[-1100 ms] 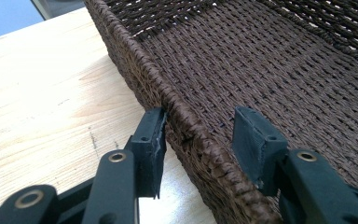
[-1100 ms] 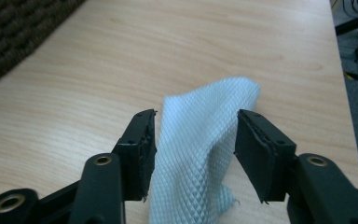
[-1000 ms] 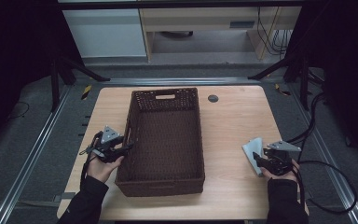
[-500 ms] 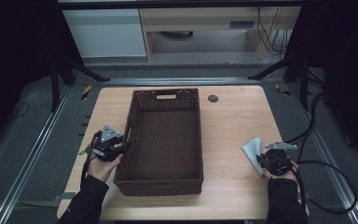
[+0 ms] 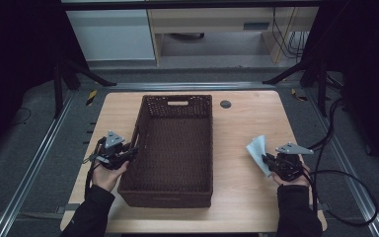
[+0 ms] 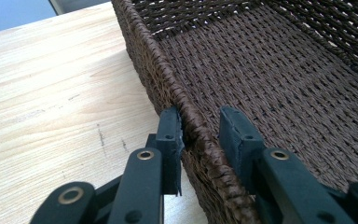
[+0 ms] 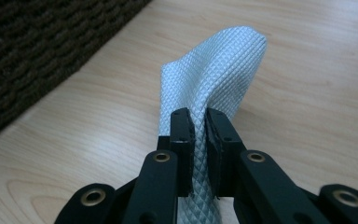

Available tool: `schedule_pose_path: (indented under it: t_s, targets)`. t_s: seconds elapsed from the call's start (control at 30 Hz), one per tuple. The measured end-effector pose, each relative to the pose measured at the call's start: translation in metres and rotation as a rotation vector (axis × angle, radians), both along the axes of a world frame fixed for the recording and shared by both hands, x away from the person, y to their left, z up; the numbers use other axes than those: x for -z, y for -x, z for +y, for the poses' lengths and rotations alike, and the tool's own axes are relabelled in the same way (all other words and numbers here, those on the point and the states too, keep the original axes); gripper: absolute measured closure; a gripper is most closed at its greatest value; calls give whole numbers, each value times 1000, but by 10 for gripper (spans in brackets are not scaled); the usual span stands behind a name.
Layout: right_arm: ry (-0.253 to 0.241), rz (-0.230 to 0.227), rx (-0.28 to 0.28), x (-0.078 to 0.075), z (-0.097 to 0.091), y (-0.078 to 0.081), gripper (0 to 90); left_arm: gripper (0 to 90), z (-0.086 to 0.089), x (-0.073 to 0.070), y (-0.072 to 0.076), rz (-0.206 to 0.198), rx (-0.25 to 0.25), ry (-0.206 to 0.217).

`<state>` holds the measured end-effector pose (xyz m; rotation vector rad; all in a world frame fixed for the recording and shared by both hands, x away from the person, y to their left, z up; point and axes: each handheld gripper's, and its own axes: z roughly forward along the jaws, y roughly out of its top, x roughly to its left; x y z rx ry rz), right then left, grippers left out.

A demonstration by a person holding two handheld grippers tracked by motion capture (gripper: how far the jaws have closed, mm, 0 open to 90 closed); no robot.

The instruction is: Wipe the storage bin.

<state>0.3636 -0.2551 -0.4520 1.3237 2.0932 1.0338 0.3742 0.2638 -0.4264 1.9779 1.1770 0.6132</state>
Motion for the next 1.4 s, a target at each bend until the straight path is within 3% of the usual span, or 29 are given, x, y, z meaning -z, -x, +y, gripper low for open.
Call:
schedule_pose_path:
  t_s: [0.13, 0.23, 0.8, 1.1, 1.2, 1.4]
  targets:
    - [-8, -36, -9, -5, 6, -5, 822, 699, 5, -1, -1, 7, 16, 4]
    - [-29, -46, -14, -7, 10, -9, 823, 699, 9, -1, -2, 10, 27, 12]
    - [-48, -88, -50, -15, 48, -38, 824, 697, 27, 1, 1, 11, 65, 30]
    - [-30, -100, -64, -18, 78, -66, 825, 698, 25, 1, 1, 5, 71, -3]
    - [-44, -103, -51, -16, 88, -77, 826, 697, 25, 0, 1, 4, 74, -9]
    - [-79, -91, -39, 0, 110, -105, 828, 697, 25, 1, 0, 6, 75, -8]
